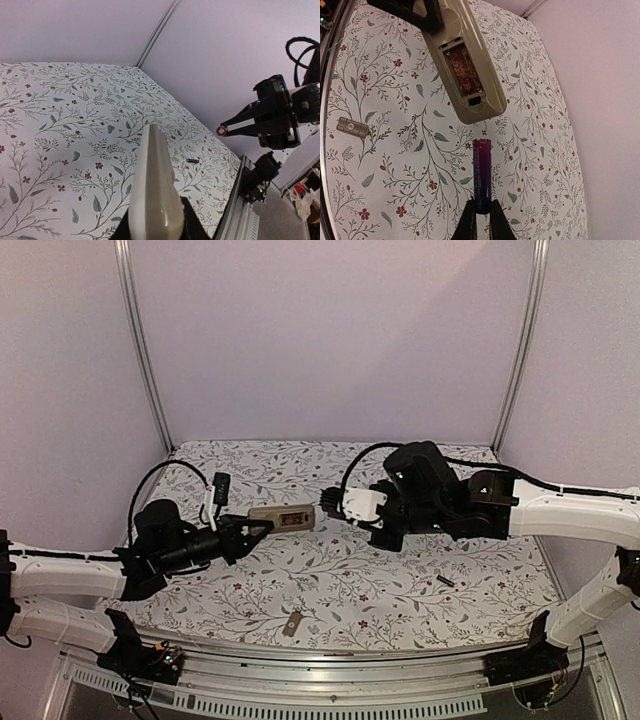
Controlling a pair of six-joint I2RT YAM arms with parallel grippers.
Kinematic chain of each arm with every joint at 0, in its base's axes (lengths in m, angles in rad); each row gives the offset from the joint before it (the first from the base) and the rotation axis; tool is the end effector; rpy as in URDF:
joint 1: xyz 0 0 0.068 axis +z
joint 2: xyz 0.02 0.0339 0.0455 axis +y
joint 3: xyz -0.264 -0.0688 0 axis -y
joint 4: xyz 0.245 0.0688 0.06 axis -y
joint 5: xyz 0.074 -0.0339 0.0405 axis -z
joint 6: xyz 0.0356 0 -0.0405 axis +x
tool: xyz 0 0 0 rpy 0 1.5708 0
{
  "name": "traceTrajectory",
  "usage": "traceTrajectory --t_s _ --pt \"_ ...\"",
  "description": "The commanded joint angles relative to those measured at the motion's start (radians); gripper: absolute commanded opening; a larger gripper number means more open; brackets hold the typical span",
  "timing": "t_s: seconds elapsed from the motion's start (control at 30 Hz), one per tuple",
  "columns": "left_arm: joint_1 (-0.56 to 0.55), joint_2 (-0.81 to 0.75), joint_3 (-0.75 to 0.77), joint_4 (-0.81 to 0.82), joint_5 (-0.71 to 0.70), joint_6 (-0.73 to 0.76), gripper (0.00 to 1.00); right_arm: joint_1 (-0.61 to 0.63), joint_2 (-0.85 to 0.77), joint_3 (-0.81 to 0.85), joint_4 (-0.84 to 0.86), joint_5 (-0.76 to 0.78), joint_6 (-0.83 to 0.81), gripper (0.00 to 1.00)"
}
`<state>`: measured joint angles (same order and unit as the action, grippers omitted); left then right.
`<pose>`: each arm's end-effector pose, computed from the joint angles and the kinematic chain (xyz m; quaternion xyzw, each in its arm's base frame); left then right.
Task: Load the batteries into the remote control
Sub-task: Place the battery in the battery compartment.
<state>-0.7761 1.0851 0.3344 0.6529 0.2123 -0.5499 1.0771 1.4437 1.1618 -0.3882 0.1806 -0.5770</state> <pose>0.1554 -0.1630 0.2131 0.1539 0.7239 -0.4730 0.4781 0.1592 0.2823 0.2971 -0.6333 0.6359 0.0286 0.4401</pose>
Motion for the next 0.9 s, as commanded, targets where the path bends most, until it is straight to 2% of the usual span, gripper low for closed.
traceTrajectory --t_s 0.0,0.37,0.87 --pt "-0.012 0.030 0.039 0.052 0.054 0.005 0.00 0.038 0.036 0.061 0.044 0.007 -0.168 0.00" --pt "-0.038 0.071 0.048 0.099 0.075 -0.021 0.00 0.070 0.153 0.122 0.080 0.020 -0.272 0.00" --pt "-0.045 0.081 0.047 0.104 0.074 -0.011 0.00 0.073 0.201 0.151 0.109 0.042 -0.273 0.00"
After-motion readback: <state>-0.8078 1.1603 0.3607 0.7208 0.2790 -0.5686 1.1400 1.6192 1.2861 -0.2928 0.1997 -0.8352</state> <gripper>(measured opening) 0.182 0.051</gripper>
